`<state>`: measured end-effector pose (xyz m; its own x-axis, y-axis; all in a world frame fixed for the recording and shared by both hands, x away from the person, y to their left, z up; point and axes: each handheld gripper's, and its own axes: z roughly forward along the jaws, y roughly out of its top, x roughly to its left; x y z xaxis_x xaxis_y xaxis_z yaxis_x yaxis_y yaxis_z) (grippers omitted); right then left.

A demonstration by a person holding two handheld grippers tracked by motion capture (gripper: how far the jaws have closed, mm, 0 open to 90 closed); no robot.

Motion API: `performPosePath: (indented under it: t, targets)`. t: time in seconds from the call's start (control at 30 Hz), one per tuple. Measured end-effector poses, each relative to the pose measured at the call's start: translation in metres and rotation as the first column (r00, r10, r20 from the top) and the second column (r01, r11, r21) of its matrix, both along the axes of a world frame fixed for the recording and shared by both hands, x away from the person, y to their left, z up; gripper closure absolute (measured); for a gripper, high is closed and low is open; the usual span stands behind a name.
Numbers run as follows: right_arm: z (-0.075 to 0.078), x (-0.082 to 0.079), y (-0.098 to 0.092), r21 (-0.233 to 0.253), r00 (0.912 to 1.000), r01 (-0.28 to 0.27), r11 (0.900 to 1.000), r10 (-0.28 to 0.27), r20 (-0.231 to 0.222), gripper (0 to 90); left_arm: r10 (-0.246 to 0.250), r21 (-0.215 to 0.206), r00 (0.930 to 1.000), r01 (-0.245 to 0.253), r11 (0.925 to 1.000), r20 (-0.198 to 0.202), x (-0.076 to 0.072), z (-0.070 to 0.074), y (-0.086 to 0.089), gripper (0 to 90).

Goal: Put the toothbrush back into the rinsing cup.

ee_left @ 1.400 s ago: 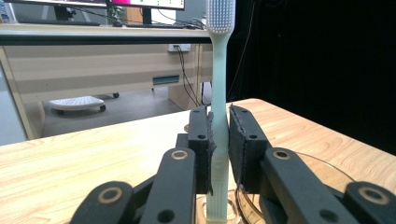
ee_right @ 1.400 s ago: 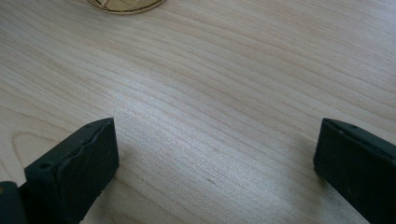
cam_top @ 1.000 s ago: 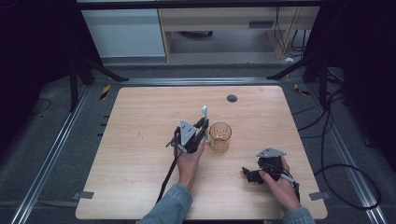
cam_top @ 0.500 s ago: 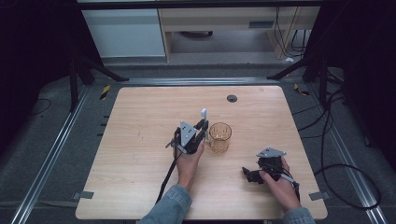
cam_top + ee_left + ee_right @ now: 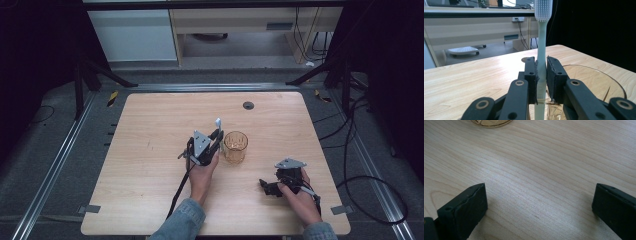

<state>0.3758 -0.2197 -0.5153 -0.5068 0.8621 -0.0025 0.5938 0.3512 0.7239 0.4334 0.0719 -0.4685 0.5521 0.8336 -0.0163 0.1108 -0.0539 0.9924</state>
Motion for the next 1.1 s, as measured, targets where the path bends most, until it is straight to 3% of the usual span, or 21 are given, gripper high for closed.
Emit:
performPosePath:
  t: [0.43, 1.1]
  targets:
    - [-0.0001, 0.0, 0.0002, 0.001, 1.0, 0.002, 1.0, -0.002, 0.0, 0.4, 0.0, 0.01, 0.9997, 0.001, 0.9999, -0.024, 0.0011, -0.0031, -0.0004, 78.3]
    - [-0.0001, -0.0001, 0.0002, 0.001, 1.0, 0.002, 1.0, -0.002, 0.0, 0.4, -0.009, 0.0, 0.9996, 0.009, 1.0, -0.026, 0.0013, -0.0015, -0.0009, 77.2]
